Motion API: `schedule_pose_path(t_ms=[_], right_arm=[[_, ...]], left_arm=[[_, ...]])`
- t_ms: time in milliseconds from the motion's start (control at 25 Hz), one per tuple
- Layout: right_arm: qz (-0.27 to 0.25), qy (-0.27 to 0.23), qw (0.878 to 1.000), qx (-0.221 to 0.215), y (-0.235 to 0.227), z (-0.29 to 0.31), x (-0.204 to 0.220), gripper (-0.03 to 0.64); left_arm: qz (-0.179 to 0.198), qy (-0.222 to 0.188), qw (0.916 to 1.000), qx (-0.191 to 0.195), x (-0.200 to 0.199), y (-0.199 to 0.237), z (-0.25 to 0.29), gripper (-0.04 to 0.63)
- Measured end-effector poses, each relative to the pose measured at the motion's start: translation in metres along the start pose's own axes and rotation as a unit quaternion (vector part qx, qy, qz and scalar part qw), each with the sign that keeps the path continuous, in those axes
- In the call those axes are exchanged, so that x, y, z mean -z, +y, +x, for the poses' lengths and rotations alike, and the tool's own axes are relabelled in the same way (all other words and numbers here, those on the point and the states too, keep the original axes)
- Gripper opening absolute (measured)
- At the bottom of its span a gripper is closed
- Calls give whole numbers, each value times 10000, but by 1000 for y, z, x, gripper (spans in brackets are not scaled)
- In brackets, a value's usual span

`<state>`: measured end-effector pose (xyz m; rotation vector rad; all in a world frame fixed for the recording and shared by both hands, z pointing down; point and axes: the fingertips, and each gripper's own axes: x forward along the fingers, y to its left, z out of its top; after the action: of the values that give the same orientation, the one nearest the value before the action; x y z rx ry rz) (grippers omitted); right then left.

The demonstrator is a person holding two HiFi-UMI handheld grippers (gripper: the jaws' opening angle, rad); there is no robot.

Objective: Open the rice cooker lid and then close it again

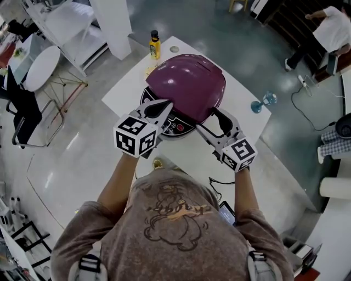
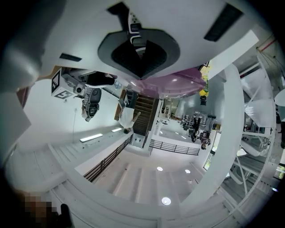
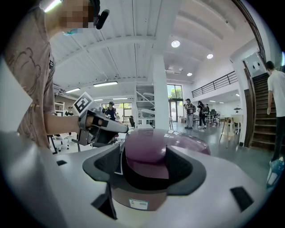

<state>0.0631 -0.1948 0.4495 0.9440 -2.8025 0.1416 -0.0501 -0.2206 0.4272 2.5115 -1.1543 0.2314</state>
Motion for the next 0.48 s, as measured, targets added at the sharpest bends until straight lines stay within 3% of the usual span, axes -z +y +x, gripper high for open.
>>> schedule_pose_path(t_ms=[480], right_arm=[[81, -33, 10000, 40, -1, 0, 2, 298]], left_arm=[[122, 10, 9999, -67, -4, 4, 6, 20]])
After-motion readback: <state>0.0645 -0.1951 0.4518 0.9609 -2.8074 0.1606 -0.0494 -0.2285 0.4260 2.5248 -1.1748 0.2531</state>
